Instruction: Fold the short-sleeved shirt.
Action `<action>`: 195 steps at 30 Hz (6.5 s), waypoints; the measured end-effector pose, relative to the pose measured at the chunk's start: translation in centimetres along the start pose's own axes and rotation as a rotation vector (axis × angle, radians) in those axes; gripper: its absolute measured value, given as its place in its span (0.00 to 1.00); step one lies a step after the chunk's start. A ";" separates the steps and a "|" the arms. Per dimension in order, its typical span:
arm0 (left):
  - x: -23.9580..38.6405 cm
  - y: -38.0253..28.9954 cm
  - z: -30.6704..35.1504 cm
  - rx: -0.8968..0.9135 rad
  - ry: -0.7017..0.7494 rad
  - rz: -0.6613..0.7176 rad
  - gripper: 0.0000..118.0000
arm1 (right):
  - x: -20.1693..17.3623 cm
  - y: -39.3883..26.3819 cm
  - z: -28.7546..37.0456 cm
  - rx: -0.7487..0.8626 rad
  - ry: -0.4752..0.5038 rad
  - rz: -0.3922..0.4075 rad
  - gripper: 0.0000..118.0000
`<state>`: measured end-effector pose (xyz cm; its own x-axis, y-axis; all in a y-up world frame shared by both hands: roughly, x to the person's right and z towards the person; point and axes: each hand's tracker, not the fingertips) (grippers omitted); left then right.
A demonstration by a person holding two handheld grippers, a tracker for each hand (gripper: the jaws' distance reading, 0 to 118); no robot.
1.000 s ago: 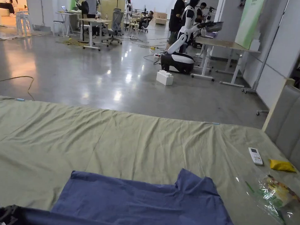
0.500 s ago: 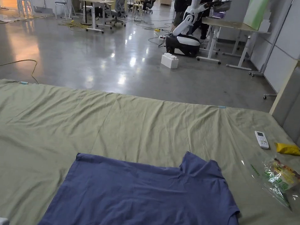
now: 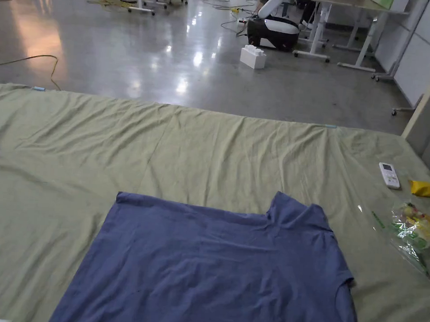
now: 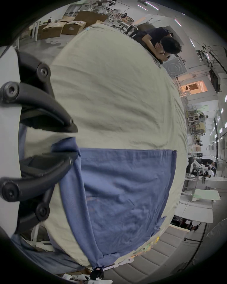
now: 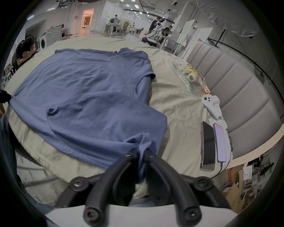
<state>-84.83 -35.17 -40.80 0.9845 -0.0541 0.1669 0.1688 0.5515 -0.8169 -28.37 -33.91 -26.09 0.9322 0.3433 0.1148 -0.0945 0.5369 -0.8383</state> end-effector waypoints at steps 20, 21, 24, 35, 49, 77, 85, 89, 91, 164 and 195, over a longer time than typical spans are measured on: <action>9.5 11.3 6.4 0.676 0.001 0.007 0.50 | -3.1 13.7 6.5 0.661 -0.009 -0.221 0.61; 10.8 12.3 7.2 0.702 0.010 0.001 0.47 | -3.2 14.2 6.8 0.693 -0.014 -0.233 0.56; 11.2 13.0 7.2 0.770 0.024 0.012 0.22 | -3.7 15.2 7.9 0.803 -0.051 -0.241 0.31; 13.8 12.5 8.5 0.772 -0.009 0.006 0.03 | -3.4 15.7 7.9 0.816 -0.051 -0.294 0.01; 5.4 7.2 6.5 0.352 -0.009 0.010 0.03 | -4.7 14.0 5.7 0.718 0.010 -0.259 0.01; 3.1 3.4 -2.7 -0.145 -0.012 0.035 0.11 | -2.5 9.9 4.1 0.568 -0.001 -0.221 0.01; 2.6 3.2 -1.4 -0.110 -0.028 0.049 0.06 | 2.8 6.2 4.1 0.262 0.022 -0.256 0.10; 2.4 3.1 -0.7 -0.094 -0.038 0.042 0.06 | 4.5 3.0 2.7 0.066 0.055 -0.299 0.54; 2.2 3.0 -0.6 -0.089 -0.044 0.050 0.06 | 4.5 1.3 2.0 0.010 0.052 -0.290 0.59; 4.3 21.9 -9.5 0.128 -0.036 0.103 0.23 | 4.7 18.0 -13.4 0.070 0.077 -0.247 0.43; 12.1 13.2 8.2 0.750 -0.004 -0.026 0.02 | -3.8 17.0 7.1 0.872 -0.035 -0.306 0.01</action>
<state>-71.03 -21.71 -45.06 0.9801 -0.0729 0.1847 0.1131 0.9694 -0.2178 -35.96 -20.67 -37.00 0.9503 0.1061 0.2927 -0.0886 0.9934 -0.0725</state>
